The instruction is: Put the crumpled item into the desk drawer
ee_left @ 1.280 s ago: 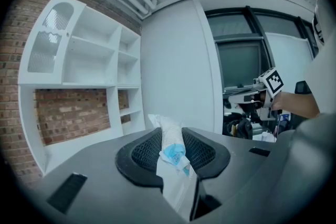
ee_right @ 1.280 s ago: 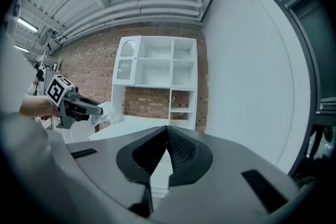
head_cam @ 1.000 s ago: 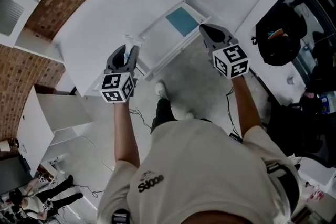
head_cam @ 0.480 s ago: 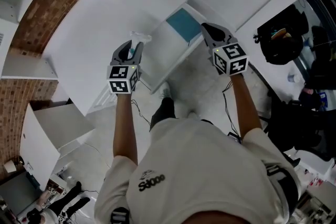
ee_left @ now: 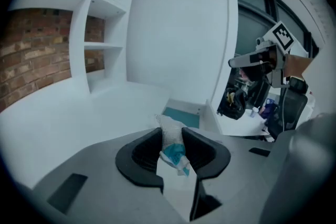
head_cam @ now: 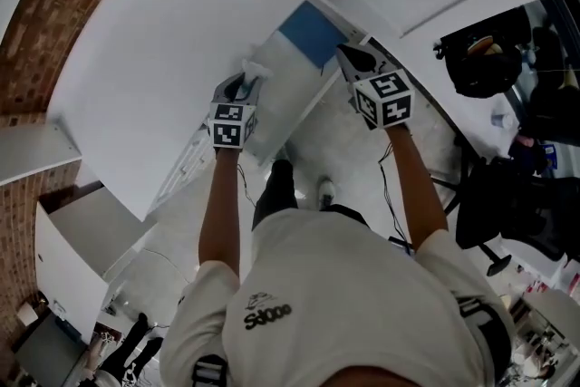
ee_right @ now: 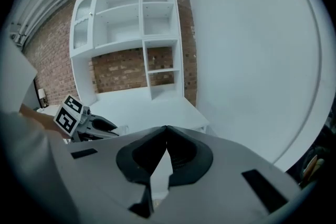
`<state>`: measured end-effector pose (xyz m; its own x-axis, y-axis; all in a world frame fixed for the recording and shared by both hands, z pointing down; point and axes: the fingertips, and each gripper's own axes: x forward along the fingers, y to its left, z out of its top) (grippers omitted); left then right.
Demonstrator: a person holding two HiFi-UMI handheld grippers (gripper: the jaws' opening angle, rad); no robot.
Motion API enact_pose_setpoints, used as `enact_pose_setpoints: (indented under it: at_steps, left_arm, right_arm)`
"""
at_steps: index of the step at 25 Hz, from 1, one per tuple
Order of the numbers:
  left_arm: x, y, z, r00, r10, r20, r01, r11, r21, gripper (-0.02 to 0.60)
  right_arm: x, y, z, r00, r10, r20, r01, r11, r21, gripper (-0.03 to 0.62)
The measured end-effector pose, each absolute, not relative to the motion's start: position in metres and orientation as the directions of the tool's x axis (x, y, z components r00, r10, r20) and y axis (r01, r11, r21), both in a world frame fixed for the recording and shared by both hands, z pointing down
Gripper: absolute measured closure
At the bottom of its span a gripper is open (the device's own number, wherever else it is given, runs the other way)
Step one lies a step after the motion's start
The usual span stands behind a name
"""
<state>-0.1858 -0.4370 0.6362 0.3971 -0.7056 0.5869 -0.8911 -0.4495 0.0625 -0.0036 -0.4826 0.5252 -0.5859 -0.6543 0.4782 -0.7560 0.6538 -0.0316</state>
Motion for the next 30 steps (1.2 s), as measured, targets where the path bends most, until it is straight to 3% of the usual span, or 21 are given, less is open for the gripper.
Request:
enact_pose_setpoints:
  at_steps: [8,17,26,30]
  left_arm:
    - [-0.16,-0.453,0.736,0.433,-0.589,0.682,-0.857,-0.504,0.109,0.454]
    - [-0.189,-0.488,0.81,0.295,-0.657,0.694,-0.955,-0.221,0.197,0.454]
    - [-0.209,-0.516,0.833,0.207,-0.71,0.673,-0.977,-0.118,0.176,0.448]
    - [-0.214,-0.514,0.839,0.167,-0.699,0.695,-0.985,-0.092,0.144,0.36]
  right_arm:
    - [-0.014,-0.496,0.576,-0.549,-0.614,0.567,-0.755,0.656,-0.019,0.591]
    - [-0.017,-0.5,0.606,-0.562,-0.583,0.587,-0.755,0.651,-0.077,0.591]
    - [-0.013,-0.508,0.623,-0.526,-0.571,0.63,-0.769,0.636,-0.065,0.591]
    - [-0.008,-0.511,0.625,-0.508,-0.576,0.641,-0.784,0.618,-0.066,0.591]
